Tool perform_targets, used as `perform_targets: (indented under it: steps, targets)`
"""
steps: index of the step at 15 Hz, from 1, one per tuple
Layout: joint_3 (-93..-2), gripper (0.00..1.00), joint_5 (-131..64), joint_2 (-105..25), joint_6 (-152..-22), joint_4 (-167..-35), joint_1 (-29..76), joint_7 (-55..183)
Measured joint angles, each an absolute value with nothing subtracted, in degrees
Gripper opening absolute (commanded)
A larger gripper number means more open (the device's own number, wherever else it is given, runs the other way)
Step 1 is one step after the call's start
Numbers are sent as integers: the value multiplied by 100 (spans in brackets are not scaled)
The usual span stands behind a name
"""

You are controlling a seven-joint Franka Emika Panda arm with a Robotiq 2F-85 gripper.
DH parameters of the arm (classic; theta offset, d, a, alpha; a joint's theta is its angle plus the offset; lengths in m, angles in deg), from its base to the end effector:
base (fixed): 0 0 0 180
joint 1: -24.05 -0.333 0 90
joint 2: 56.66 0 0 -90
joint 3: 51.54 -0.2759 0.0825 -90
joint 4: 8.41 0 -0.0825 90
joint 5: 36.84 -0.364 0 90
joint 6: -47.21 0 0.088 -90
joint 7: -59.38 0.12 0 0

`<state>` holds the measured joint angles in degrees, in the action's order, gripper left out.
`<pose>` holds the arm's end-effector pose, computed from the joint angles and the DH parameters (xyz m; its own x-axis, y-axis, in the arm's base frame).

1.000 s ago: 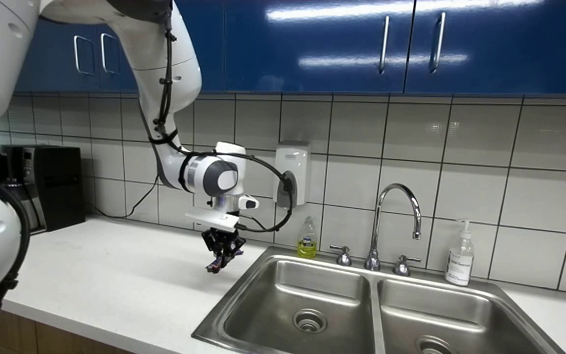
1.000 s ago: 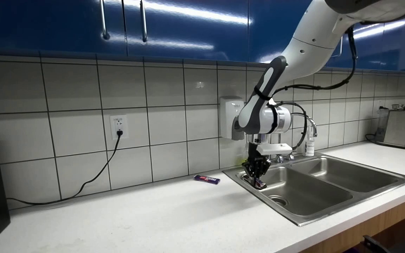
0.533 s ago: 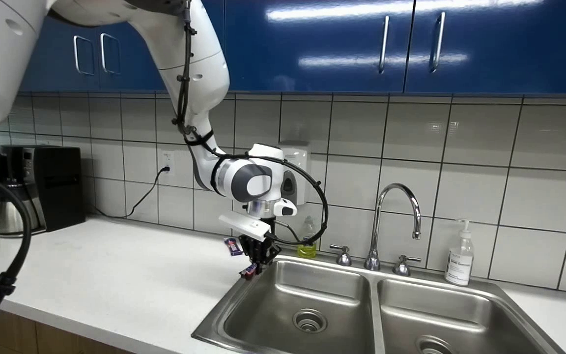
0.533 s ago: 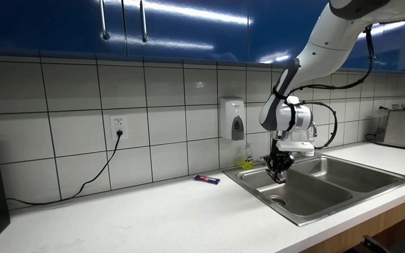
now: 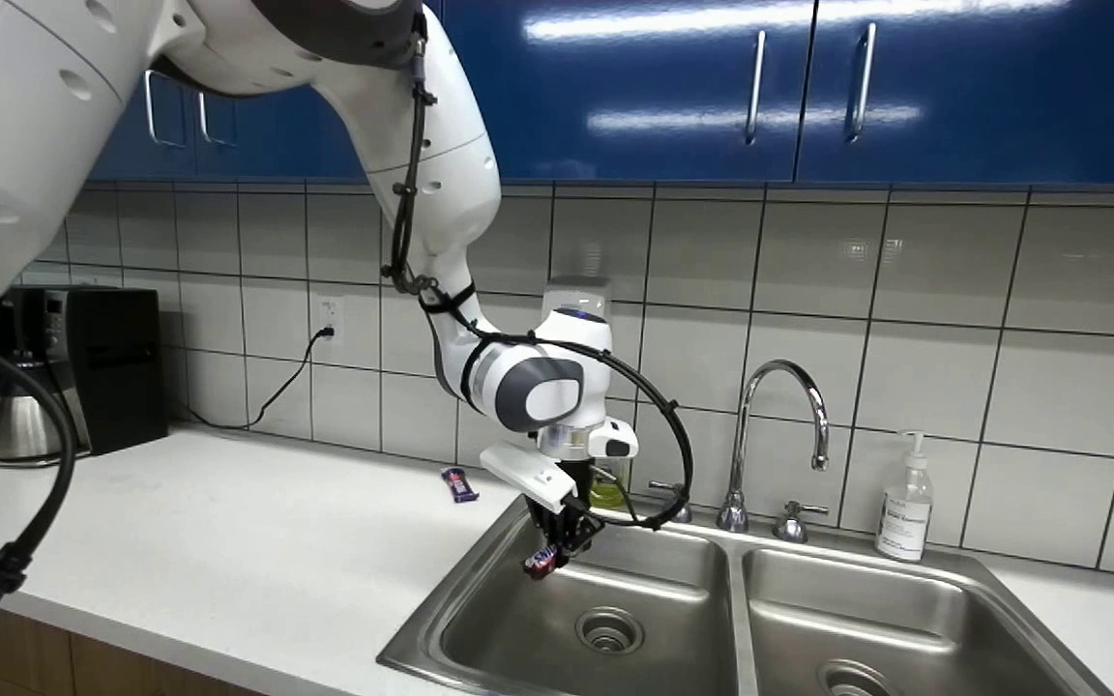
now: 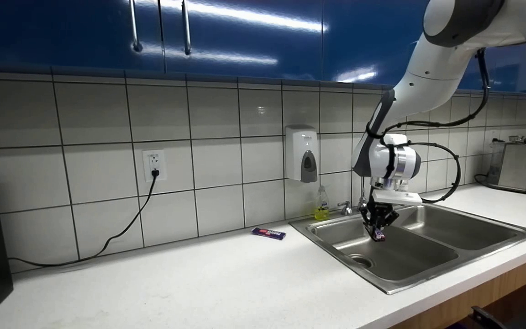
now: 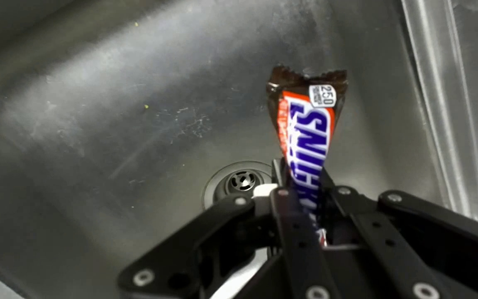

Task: Put the brown packet in the sink on the left.

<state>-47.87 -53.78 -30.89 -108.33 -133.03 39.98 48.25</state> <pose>0.5084 -0.1919 0.1584 0.9130 -0.3957 0.0996 -0.3865 -0.9169 -0.1002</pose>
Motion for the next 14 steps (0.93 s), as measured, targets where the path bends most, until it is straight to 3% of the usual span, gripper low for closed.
perform_targets:
  steps: [14]
  targets:
    - [-4822,4,-5459,-1156,-11176,-11797,4473,4890]
